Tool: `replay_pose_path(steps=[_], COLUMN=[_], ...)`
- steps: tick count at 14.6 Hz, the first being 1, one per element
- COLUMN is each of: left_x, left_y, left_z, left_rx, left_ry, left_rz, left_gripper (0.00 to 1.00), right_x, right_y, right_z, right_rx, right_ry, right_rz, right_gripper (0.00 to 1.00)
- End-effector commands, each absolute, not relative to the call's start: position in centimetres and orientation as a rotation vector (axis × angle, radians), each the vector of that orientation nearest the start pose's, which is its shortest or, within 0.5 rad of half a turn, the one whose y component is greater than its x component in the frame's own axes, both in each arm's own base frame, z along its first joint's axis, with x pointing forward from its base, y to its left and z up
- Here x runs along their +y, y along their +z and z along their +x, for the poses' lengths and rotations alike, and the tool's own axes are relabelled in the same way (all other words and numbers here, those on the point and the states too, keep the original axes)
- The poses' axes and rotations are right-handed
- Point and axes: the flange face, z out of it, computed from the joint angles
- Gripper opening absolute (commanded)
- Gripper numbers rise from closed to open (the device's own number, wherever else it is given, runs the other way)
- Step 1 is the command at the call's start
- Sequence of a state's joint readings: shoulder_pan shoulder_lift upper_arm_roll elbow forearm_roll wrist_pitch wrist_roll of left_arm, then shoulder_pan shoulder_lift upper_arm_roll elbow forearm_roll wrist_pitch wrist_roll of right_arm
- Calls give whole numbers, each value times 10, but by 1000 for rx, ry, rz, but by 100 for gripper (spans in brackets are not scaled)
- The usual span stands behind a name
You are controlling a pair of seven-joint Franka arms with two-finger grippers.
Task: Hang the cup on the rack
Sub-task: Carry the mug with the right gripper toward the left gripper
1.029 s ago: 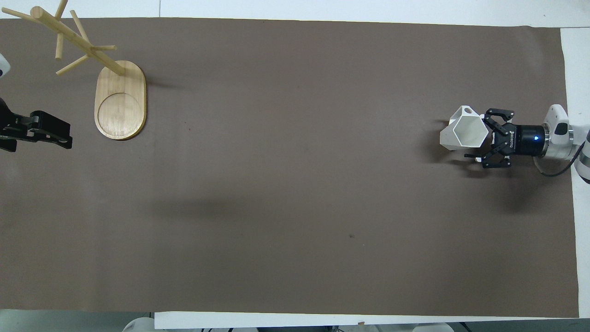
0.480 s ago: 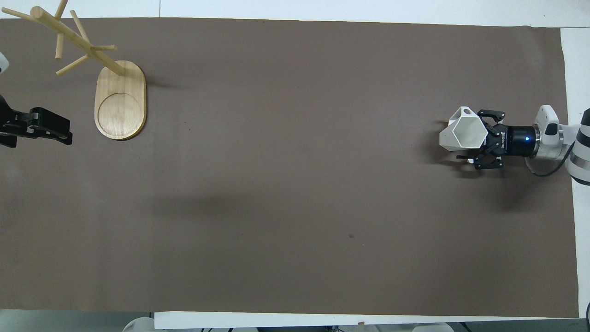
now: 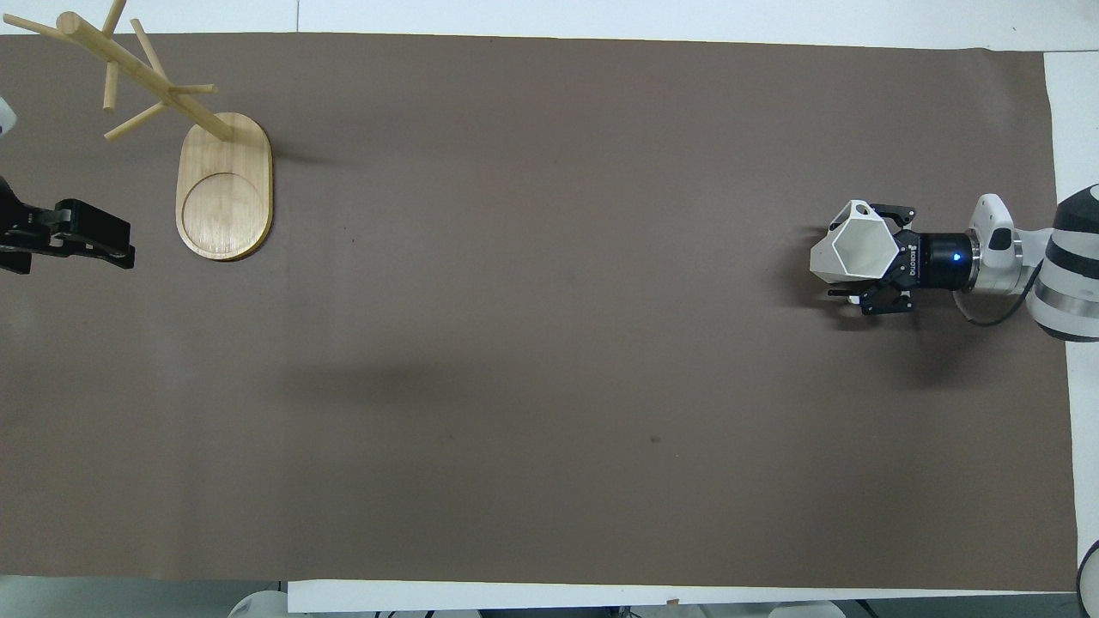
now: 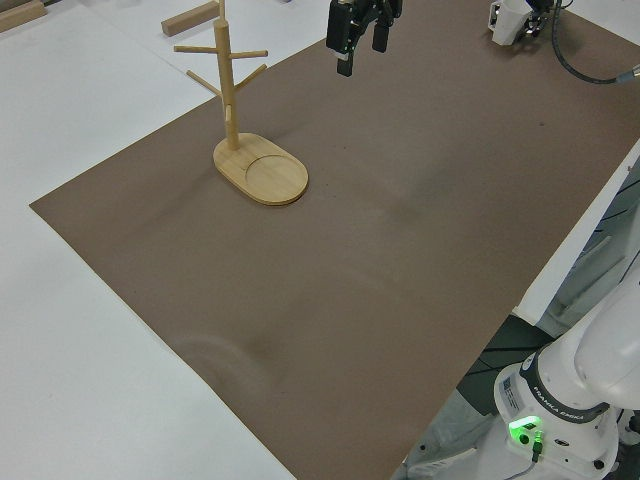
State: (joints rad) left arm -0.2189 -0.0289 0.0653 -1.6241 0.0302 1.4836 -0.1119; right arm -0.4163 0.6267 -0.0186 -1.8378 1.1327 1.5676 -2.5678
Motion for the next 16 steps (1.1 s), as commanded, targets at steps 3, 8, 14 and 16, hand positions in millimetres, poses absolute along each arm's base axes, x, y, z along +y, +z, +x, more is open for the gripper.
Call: replay_pose_path(steps=[3, 8, 14, 16], left_x=[-83, -103, -211, -244], left_y=[609, 608, 608, 606], left_z=[536, 534, 511, 508], left_rx=[108, 141, 123, 2], left_ry=[66, 54, 9, 20], left_rz=[-3084, -3093, -3115, -3151], left_gripper=[100, 100, 100, 100], right_x=[-125, 8, 169, 198], right_y=[212, 286, 308, 310], right_z=[571, 608, 614, 610], right_rx=[-1454, -1376, -1349, -1368], right_ry=[-1160, -1077, -1097, -1104], right_rz=[-1412, -1376, -1400, -1413], right_gripper=[32, 30, 30, 30])
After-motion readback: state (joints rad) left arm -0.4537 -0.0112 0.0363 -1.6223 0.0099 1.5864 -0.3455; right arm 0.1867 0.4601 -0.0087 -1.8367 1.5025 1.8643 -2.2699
